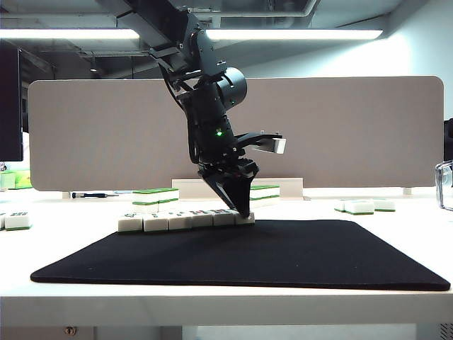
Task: Align six mahjong tiles in a row on the table.
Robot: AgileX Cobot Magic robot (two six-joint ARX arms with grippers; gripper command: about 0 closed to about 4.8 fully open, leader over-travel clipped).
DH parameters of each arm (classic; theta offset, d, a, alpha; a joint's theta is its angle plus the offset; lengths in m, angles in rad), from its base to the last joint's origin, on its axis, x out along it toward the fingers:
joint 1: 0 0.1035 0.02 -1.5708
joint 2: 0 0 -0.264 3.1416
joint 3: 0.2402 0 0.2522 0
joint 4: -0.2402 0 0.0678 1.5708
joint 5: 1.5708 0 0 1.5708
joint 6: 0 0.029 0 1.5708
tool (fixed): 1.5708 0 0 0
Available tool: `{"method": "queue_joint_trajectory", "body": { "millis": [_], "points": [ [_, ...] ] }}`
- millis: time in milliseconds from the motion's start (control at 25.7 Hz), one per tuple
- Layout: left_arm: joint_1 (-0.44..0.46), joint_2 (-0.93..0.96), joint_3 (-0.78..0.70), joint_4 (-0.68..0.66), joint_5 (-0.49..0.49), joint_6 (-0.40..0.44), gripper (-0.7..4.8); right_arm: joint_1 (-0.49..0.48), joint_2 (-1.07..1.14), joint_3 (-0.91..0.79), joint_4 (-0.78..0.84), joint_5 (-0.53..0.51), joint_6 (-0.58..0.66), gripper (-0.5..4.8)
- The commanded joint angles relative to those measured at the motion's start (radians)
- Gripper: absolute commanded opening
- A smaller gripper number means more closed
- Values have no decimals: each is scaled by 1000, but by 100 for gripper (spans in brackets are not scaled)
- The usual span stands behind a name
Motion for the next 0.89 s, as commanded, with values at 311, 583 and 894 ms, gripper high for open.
{"method": "queue_joint_trajectory", "body": {
  "millis": [311,583,894],
  "points": [
    [1,-2,-2,-32,-6,-3,292,0,-12,2,16,2,-2,-1],
    [-2,-5,126,-60,-3,-119,350,0,-12,1,16,2,-2,-1],
    [9,-11,238,-221,-144,-159,335,1,-12,1,16,2,-2,-1]
  ]
}}
